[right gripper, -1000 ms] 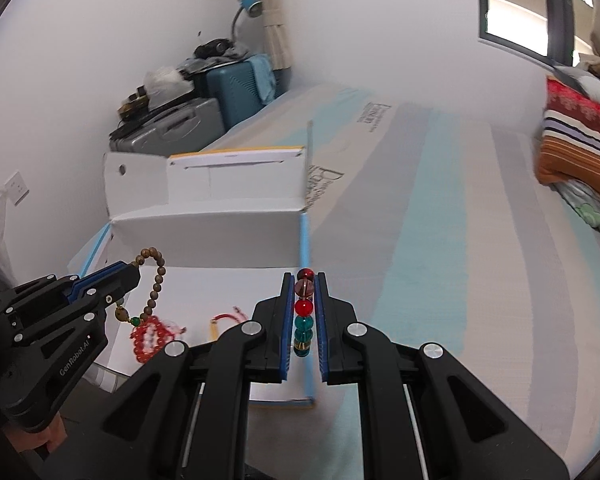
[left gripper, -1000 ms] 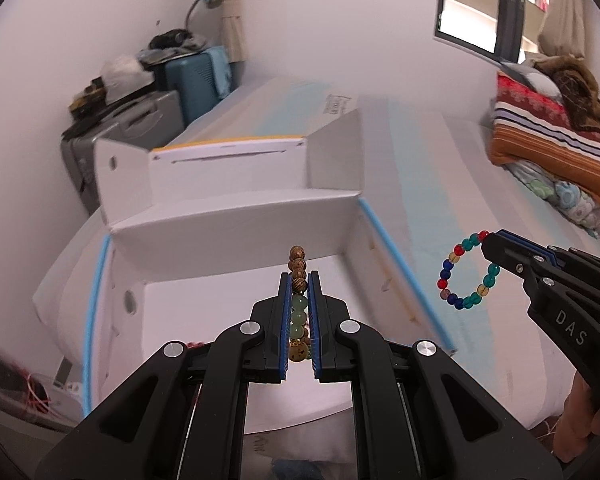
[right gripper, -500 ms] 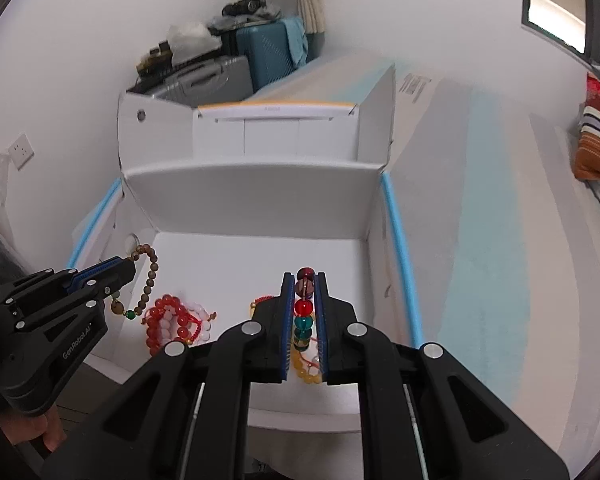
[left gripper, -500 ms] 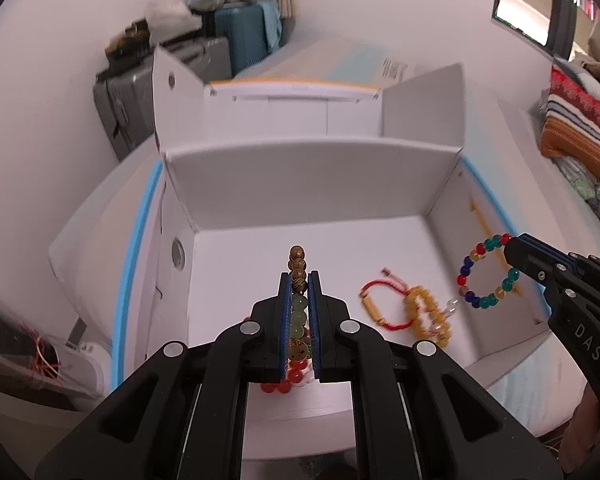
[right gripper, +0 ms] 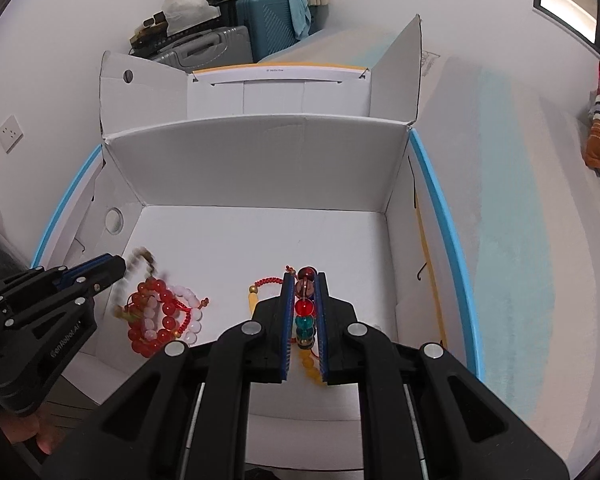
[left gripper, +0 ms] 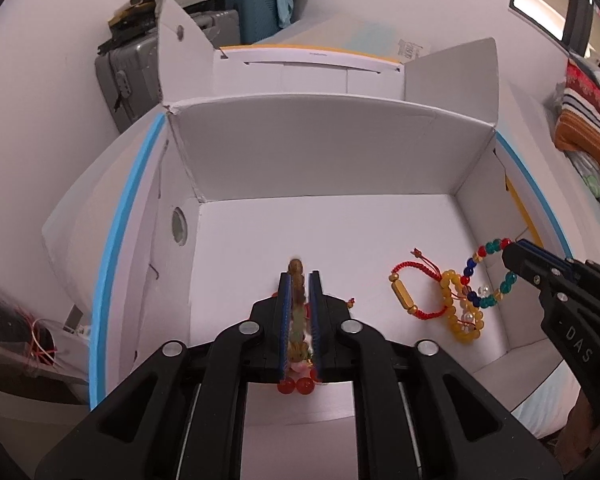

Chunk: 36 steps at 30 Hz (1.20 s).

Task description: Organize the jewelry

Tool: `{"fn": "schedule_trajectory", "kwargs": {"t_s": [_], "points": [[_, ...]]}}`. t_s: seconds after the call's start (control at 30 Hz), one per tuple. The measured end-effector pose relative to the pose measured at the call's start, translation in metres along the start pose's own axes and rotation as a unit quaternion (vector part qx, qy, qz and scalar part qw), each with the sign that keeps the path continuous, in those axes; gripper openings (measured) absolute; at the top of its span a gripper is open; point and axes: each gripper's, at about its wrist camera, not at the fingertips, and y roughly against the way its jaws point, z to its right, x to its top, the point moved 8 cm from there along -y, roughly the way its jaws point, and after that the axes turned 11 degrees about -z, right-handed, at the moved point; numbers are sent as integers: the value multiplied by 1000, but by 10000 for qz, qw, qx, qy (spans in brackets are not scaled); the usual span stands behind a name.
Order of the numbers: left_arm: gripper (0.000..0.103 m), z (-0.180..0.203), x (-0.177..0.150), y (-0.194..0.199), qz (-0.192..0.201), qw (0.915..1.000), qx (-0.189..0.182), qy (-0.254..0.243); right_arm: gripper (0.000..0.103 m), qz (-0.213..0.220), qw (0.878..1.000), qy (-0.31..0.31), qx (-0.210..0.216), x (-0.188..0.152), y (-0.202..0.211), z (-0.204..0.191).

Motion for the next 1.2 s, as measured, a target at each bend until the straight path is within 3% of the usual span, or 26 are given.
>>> {"fn": "schedule_trajectory", "kwargs": {"t_s": [0.07,0.13,0.33,0.5,0.7,0.93,1.2], "points": [[27,-1,0,3,31,10000,-6,48,12,21,10000,-4,-32,2,2,0],[50,-3,0,11,177,9998,-18,120,28,85,10000,14,-32,2,8,0],[80,-4,-6,48,634,9978,-60,188,72,591,9981,-144,-37,1,45,7],[97,-3,-23,78,1032,9944,4,237,85,929,9954,-234,-61,-10,78,14],[97,0,-50,93,1141,9932,-134,161,94,1170,9926,-319,-94,-34,103,19],[97,-2,-79,96,1120,9934,108,199,95,1146,9923,-414,-210,-66,111,25],[97,1,-90,97,1120,9932,285,113,95,1060,9924,-483,-391,-88,105,30]]}}
